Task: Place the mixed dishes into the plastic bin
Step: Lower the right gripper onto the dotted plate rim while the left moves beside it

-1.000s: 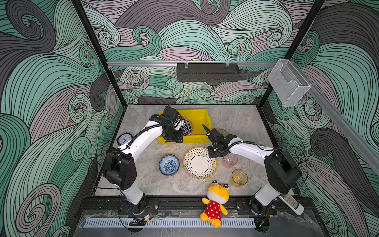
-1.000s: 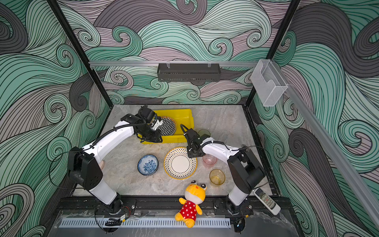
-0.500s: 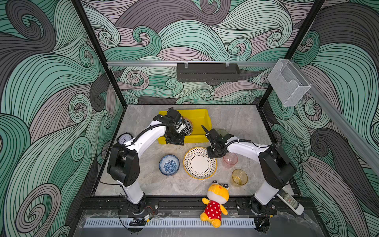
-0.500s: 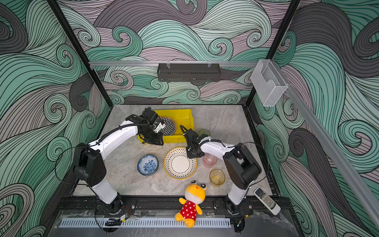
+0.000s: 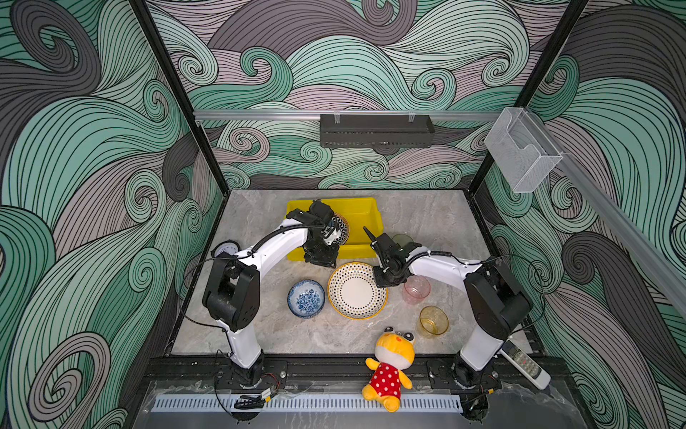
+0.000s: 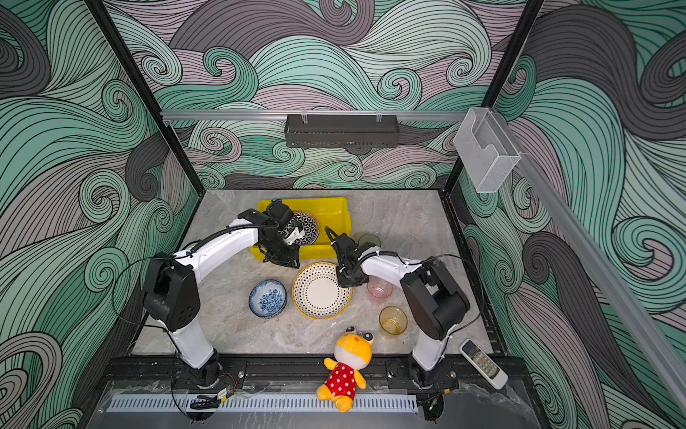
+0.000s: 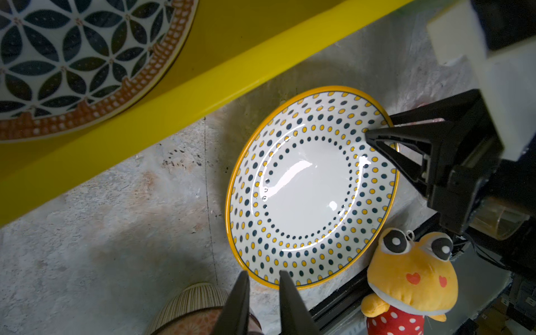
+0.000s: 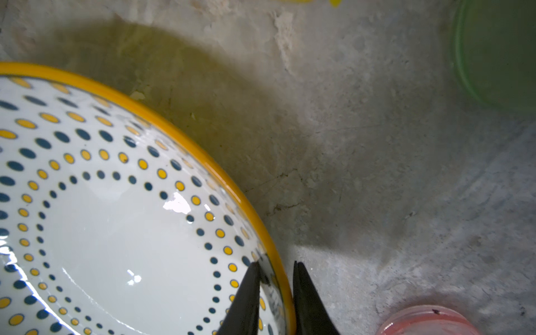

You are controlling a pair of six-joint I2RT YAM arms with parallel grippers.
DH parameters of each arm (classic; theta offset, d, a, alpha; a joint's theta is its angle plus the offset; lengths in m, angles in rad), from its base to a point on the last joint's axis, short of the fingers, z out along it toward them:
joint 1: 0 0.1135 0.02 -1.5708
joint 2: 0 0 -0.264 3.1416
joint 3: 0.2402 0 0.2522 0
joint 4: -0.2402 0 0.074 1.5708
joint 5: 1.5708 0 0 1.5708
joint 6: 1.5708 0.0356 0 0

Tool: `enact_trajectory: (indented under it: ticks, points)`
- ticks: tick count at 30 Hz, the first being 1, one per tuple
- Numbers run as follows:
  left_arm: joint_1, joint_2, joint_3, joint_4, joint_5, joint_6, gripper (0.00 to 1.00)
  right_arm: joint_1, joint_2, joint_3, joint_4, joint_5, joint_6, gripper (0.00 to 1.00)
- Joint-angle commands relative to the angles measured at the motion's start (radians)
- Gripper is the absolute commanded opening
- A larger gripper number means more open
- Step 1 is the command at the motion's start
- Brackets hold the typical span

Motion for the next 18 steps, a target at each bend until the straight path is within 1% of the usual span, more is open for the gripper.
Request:
enact_trajectory:
  ticks: [1,7,9,18]
  points:
    - [-0.015,0.017,0.039,-0.037,0.016,0.017,0.24,-0.004,0.01,0.008,-0.011,0.008,0.01,0.2]
    - [-0.02,0.036,0.037,-0.043,0.0,0.016,0.24,-0.004,0.0,0.003,-0.018,0.002,0.008,0.13]
    - [-0.021,0.04,0.037,-0.043,-0.006,0.014,0.24,-0.003,-0.006,0.005,-0.029,0.005,0.007,0.09]
    - [-0.021,0.026,0.043,-0.04,-0.033,-0.007,0.24,-0.003,-0.034,-0.003,-0.066,0.024,0.006,0.0]
